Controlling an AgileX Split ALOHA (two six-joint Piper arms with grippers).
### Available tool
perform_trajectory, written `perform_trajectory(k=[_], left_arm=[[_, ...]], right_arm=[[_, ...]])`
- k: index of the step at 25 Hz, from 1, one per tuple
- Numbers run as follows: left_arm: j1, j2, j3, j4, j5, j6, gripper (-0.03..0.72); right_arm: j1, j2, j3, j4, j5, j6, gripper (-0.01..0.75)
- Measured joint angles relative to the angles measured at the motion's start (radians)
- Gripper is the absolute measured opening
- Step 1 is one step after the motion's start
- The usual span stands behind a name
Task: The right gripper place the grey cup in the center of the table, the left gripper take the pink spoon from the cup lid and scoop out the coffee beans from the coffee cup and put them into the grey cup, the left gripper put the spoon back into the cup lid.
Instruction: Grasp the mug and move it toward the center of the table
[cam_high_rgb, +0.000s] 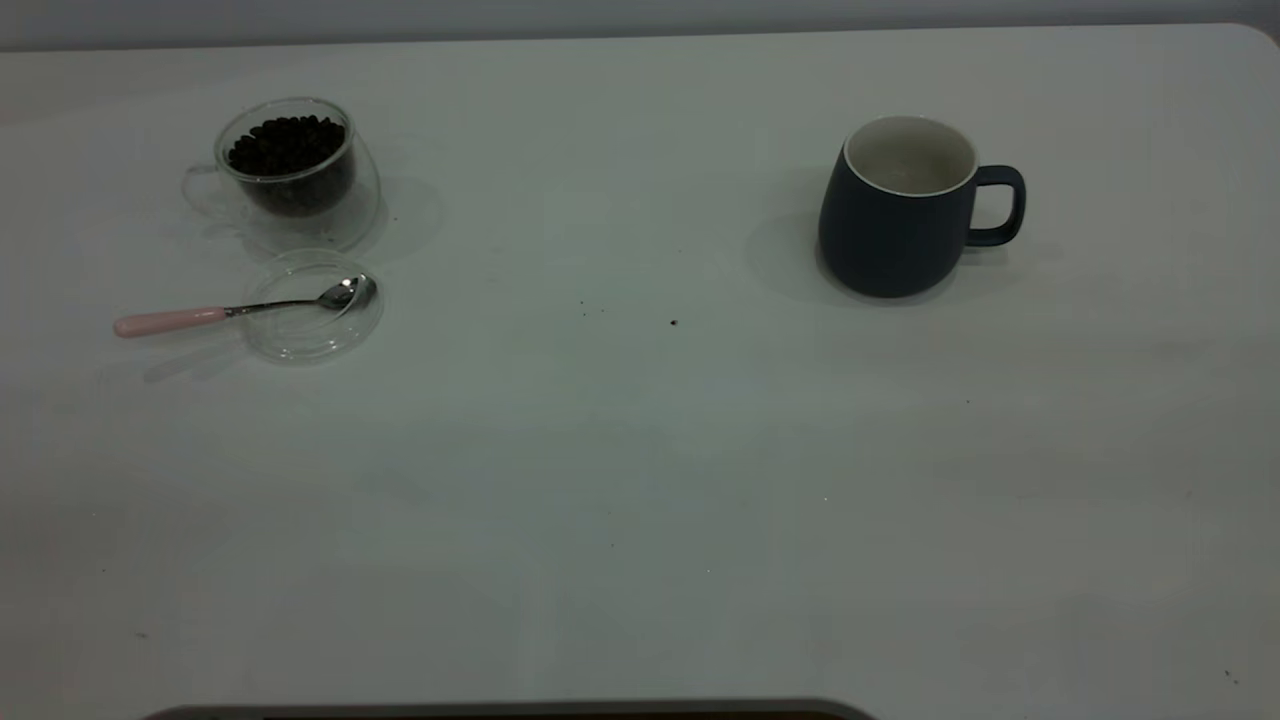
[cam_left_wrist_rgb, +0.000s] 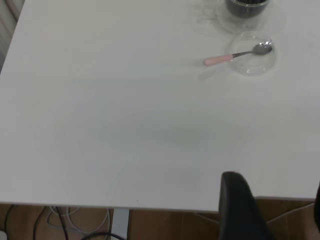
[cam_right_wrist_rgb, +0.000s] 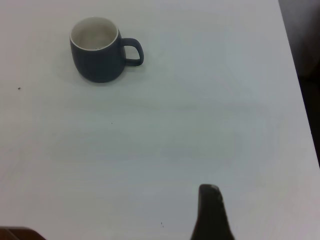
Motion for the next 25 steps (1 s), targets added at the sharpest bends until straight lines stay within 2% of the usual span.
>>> perform_trajectory(k=[19,22,25], left_arm=[[0.000,0.000,0.000,0.000,0.000,0.000,0.422],[0.000,0.000,0.000,0.000,0.000,0.000,0.422],[0.000,0.000,0.000,0.000,0.000,0.000,0.422]], right_arm=[[0.000,0.004,-0.002,0.023,-0.005,0.000,0.570],[0.000,0.069,-0.012,0.097,-0.045,-0.001,0.570],[0.000,0.211,-0.022,0.148,-0.143,-0.027,0.570]])
